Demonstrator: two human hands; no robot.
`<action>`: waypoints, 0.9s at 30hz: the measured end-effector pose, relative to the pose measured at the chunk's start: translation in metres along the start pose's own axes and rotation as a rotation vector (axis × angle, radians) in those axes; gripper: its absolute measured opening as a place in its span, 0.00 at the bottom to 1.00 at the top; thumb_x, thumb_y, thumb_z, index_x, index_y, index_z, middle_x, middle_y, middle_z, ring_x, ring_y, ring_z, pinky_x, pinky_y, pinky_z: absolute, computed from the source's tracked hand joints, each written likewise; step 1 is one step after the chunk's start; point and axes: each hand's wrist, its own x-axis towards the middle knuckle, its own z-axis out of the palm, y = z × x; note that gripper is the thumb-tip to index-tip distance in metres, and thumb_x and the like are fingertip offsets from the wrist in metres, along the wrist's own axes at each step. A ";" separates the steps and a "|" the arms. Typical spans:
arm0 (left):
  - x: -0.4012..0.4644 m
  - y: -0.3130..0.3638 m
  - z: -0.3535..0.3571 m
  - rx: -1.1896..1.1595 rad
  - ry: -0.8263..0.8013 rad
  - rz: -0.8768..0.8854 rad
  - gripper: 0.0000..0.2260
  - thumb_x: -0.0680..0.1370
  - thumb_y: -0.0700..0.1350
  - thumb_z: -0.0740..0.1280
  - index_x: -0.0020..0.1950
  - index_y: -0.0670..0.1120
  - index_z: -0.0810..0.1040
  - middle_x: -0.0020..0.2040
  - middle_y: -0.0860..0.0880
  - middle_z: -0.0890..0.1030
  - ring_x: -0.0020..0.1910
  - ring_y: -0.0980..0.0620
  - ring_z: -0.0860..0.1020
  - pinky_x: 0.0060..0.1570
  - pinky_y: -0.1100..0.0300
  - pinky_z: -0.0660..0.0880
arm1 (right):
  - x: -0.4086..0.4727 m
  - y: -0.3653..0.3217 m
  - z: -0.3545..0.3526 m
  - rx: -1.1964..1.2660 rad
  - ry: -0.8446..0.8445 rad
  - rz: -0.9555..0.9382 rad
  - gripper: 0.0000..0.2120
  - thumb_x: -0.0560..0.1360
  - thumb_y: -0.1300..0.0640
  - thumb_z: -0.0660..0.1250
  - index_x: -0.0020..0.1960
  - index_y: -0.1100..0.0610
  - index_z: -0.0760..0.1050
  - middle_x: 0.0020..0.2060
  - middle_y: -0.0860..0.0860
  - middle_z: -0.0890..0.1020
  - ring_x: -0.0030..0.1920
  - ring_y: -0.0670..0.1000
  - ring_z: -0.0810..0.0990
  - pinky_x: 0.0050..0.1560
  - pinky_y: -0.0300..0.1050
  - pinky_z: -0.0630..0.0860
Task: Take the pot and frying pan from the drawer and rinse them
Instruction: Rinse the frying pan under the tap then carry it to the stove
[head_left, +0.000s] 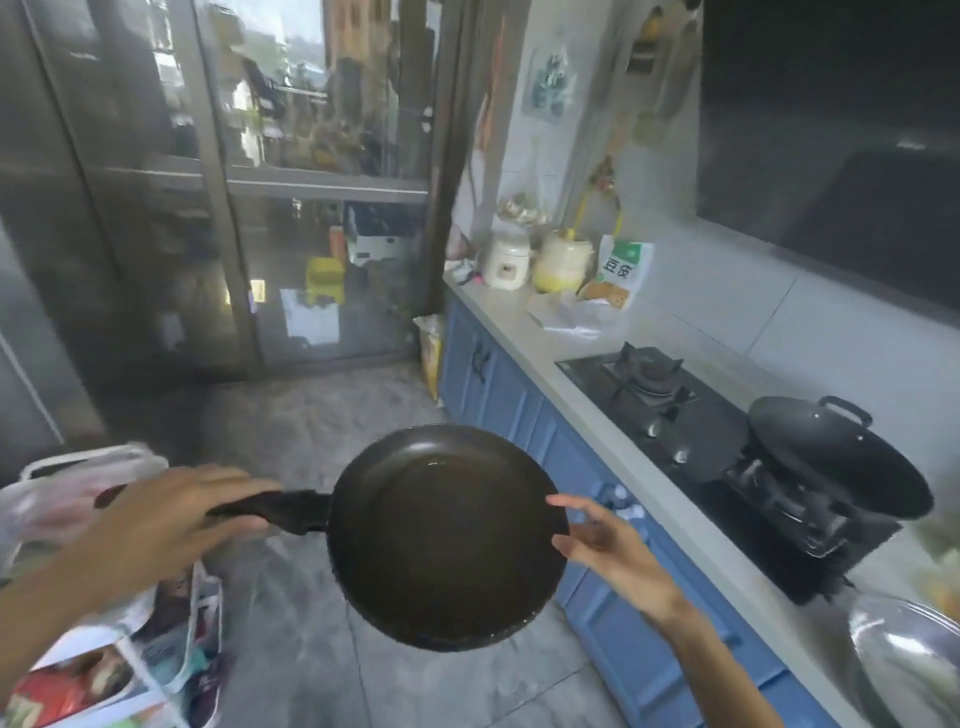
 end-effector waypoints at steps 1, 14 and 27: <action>0.032 -0.014 0.006 -0.002 -0.001 0.023 0.18 0.74 0.70 0.54 0.60 0.67 0.71 0.45 0.66 0.79 0.43 0.64 0.78 0.39 0.62 0.76 | 0.023 0.002 -0.006 0.007 0.035 0.013 0.22 0.66 0.39 0.70 0.59 0.37 0.73 0.42 0.70 0.78 0.49 0.63 0.79 0.55 0.46 0.75; 0.427 -0.135 0.059 -0.032 -0.145 0.199 0.13 0.75 0.55 0.67 0.58 0.64 0.76 0.48 0.64 0.79 0.43 0.63 0.75 0.34 0.73 0.66 | 0.292 -0.002 -0.094 0.098 0.391 0.159 0.16 0.73 0.53 0.70 0.60 0.49 0.75 0.34 0.50 0.81 0.40 0.46 0.80 0.48 0.43 0.71; 0.800 -0.161 0.231 -0.057 -0.311 0.321 0.15 0.76 0.49 0.68 0.63 0.53 0.77 0.55 0.53 0.82 0.55 0.51 0.79 0.46 0.61 0.69 | 0.553 0.128 -0.241 0.217 0.589 0.317 0.18 0.75 0.71 0.65 0.60 0.55 0.72 0.40 0.46 0.86 0.46 0.45 0.84 0.43 0.32 0.77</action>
